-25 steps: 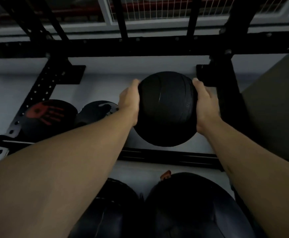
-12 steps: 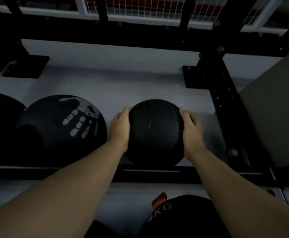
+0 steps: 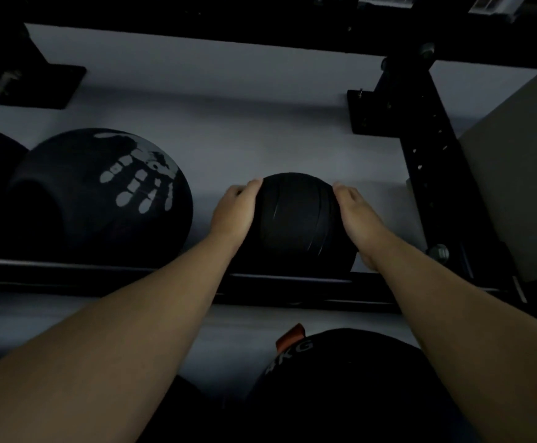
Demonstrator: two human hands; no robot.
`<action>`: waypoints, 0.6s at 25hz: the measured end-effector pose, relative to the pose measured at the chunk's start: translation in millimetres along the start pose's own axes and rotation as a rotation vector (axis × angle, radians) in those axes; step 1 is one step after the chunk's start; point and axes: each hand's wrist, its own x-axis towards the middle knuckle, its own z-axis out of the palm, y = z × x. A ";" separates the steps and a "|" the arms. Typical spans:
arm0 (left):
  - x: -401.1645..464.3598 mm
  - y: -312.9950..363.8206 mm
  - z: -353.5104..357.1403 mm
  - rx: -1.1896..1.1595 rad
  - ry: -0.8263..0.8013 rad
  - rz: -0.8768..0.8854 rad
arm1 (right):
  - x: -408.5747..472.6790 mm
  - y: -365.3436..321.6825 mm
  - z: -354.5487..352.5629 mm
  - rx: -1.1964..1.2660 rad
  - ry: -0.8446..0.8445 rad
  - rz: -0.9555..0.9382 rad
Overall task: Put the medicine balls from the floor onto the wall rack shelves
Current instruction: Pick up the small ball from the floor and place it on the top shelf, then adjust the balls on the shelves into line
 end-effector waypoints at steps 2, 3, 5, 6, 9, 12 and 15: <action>-15.2 8.6 4.6 0.188 0.021 0.223 | 1.7 -2.5 -1.4 -0.052 -0.033 0.019; -20.7 11.5 5.0 0.263 0.006 0.283 | 1.0 -4.7 -1.3 -0.078 -0.048 0.042; -29.3 12.6 1.3 0.335 -0.037 0.312 | -2.1 -6.4 -2.3 -0.099 -0.054 0.096; -32.0 13.7 -2.3 0.357 -0.061 0.321 | -3.0 -6.1 -4.3 -0.088 -0.054 0.134; -40.5 23.2 -12.0 0.494 -0.136 0.407 | -6.4 -3.5 -9.2 -0.049 -0.110 0.253; -48.2 31.5 -9.6 0.679 -0.218 0.450 | -7.5 -5.2 -6.9 0.009 -0.156 0.324; -54.4 33.1 -5.3 0.724 -0.218 0.445 | -7.8 -9.4 -1.9 0.022 -0.157 0.329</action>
